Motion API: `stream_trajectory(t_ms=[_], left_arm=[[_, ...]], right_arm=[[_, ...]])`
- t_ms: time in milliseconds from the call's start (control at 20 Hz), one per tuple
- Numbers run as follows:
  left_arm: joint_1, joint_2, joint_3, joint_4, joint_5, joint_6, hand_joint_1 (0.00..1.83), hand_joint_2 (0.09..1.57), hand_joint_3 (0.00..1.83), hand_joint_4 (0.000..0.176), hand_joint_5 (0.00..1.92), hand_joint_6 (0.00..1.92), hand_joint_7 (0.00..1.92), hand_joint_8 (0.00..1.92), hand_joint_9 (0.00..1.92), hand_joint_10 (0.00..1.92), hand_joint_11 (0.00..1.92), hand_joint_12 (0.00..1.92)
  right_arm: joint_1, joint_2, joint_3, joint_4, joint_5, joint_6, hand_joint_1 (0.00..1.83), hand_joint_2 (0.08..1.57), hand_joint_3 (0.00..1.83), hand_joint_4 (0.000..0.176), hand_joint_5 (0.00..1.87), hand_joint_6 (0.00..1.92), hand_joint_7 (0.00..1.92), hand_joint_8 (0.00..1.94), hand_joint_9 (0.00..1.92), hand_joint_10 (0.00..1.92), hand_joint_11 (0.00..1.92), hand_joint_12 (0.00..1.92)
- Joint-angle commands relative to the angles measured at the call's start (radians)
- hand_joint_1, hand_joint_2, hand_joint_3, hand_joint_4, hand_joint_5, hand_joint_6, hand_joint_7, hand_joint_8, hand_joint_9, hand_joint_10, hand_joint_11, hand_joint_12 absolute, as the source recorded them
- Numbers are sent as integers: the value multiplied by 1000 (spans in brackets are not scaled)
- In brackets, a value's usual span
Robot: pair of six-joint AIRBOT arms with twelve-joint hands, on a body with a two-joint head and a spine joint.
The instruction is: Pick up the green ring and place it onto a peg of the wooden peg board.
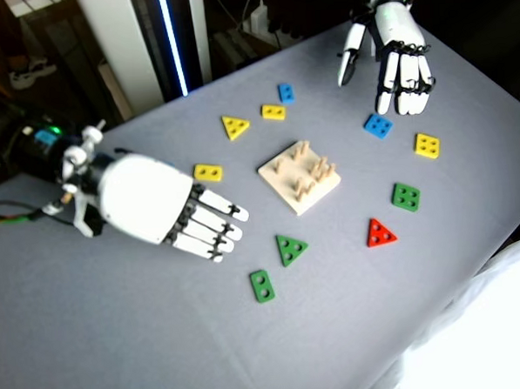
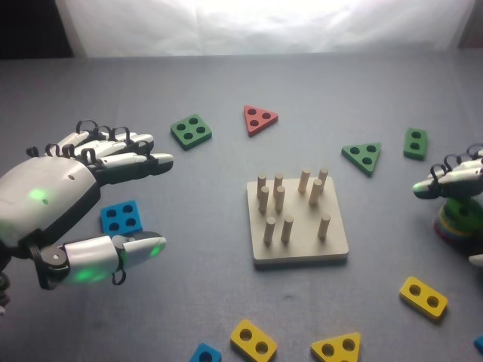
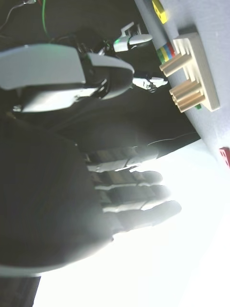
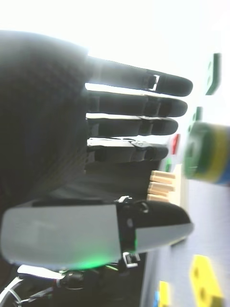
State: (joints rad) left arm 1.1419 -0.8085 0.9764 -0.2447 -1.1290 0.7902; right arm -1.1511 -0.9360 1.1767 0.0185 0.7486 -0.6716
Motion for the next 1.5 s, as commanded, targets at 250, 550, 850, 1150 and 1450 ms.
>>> stream_trajectory(t_ms=[250, 550, 850, 1150, 1450], left_arm=[[-4, -14, 0, 15, -122, -8, 645, 1080, 0, 51, 521, 3, 260, 0, 234, 1, 0, 676], [-4, -15, -1, 15, -123, -11, 697, 1071, 0, 47, 537, 2, 261, 0, 243, 2, 0, 697], [2, -15, -3, 12, -123, -14, 652, 1094, 4, 52, 505, 0, 256, 0, 243, 0, 0, 711], [3, -15, -2, 11, -124, -14, 650, 1098, 0, 50, 520, 5, 271, 4, 248, 2, 0, 700], [3, -16, 1, 11, -128, -14, 614, 1101, 0, 40, 546, 1, 275, 2, 253, 4, 0, 673]], right_arm=[[27, -30, 38, 18, 35, 1, 1202, 1019, 0, 80, 538, 4, 526, 4, 709, 23, 391, 1050], [35, -36, 47, 18, 9, -11, 1331, 1078, 8, 0, 870, 10, 958, 810, 980, 382, 662, 1309], [37, -36, 48, 18, 3, -19, 1232, 1094, 0, 28, 1025, 907, 1048, 922, 983, 960, 808, 1342], [122, -37, 17, -70, 41, -20, 1403, 1015, 0, 0, 1132, 697, 1276, 343, 1140, 918, 952, 985], [268, -60, -14, -276, 80, 19, 1223, 1002, 0, 0, 1322, 344, 953, 1395, 1080, 1775, 1181, 1861]])
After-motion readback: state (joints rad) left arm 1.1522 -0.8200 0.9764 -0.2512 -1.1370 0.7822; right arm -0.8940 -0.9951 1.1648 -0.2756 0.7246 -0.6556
